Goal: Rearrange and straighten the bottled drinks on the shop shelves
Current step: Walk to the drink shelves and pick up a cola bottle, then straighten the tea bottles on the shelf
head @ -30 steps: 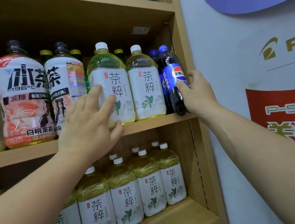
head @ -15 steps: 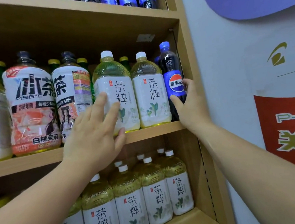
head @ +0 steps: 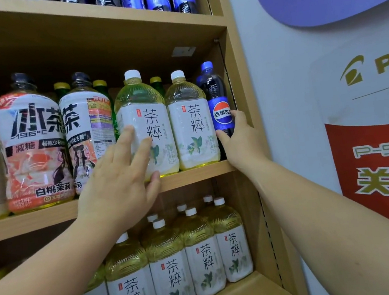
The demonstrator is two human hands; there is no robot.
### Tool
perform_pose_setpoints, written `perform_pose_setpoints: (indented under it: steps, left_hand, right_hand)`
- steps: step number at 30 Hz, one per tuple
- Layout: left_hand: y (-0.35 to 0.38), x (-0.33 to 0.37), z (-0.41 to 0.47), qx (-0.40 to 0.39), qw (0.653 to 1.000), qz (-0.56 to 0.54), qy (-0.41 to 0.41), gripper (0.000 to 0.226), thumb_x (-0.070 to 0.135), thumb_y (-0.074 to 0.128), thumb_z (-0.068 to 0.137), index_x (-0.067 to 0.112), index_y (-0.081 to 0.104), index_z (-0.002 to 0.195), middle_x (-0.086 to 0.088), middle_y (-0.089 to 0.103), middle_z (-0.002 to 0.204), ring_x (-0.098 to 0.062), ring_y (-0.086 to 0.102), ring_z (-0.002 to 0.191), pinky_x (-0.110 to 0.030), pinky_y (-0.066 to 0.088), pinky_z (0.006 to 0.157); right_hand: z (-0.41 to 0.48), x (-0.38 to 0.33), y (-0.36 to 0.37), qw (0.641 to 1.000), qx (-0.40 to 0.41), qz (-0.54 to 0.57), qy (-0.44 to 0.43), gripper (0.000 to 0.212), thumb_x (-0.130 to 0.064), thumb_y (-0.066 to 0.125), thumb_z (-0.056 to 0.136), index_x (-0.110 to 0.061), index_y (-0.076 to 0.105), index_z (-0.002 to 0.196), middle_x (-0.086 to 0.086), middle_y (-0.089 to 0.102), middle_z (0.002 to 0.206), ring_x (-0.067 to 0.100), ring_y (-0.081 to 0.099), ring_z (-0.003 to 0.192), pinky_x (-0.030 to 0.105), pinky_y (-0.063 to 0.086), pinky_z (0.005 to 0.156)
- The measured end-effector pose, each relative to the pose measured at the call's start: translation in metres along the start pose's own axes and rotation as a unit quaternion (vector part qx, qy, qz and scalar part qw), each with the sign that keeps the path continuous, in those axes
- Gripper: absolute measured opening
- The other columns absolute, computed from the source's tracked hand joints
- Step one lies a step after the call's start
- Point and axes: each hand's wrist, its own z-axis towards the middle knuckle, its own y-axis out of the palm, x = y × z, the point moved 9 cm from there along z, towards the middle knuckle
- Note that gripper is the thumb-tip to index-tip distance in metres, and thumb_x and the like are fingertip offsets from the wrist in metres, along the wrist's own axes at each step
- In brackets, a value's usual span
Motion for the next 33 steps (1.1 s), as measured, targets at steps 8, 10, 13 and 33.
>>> perform_pose_setpoints:
  steps: [8,10,13,33]
  left_hand:
    - [-0.008,-0.008,-0.001,0.005,0.994,-0.099,-0.055,0.067,0.048,0.045,0.099,0.014,0.032,0.156,-0.014,0.018,0.165,-0.034,0.028,0.149,-0.05,0.035,0.116]
    - [-0.012,-0.012,0.002,0.008,0.985,-0.149,-0.092,0.073,0.046,0.05,0.098,0.015,0.024,0.159,-0.011,0.012,0.167,-0.029,0.016,0.154,-0.046,0.024,0.122]
    - [-0.018,-0.01,0.016,0.01,0.977,-0.17,-0.128,0.076,0.042,0.055,0.098,0.012,0.019,0.159,-0.012,0.016,0.165,-0.029,0.017,0.153,-0.043,0.02,0.123]
    - [-0.027,-0.032,0.089,-0.071,0.979,-0.03,-0.188,0.108,0.068,0.066,0.081,0.021,0.009,0.16,-0.018,0.042,0.139,-0.038,0.054,0.119,-0.043,0.049,0.084]
  right_hand:
    - [-0.049,-0.048,-0.018,0.99,0.082,0.009,-0.117,0.061,-0.044,0.066,0.095,-0.015,0.044,0.144,0.005,0.048,0.136,0.015,0.047,0.12,0.027,0.044,0.092]
    - [-0.044,-0.054,-0.007,0.995,0.036,-0.006,-0.095,0.079,-0.051,0.075,0.086,-0.016,0.039,0.147,0.004,0.044,0.137,0.018,0.046,0.121,0.03,0.045,0.095]
    - [-0.035,-0.058,0.005,0.998,-0.006,-0.018,-0.056,0.098,-0.059,0.082,0.073,-0.018,0.034,0.149,0.005,0.045,0.137,0.023,0.048,0.125,0.039,0.048,0.101]
    - [-0.042,-0.059,-0.002,0.998,0.054,0.007,-0.033,0.086,-0.059,0.087,0.063,-0.019,0.048,0.129,0.0,0.044,0.12,0.018,0.043,0.115,0.029,0.044,0.086]
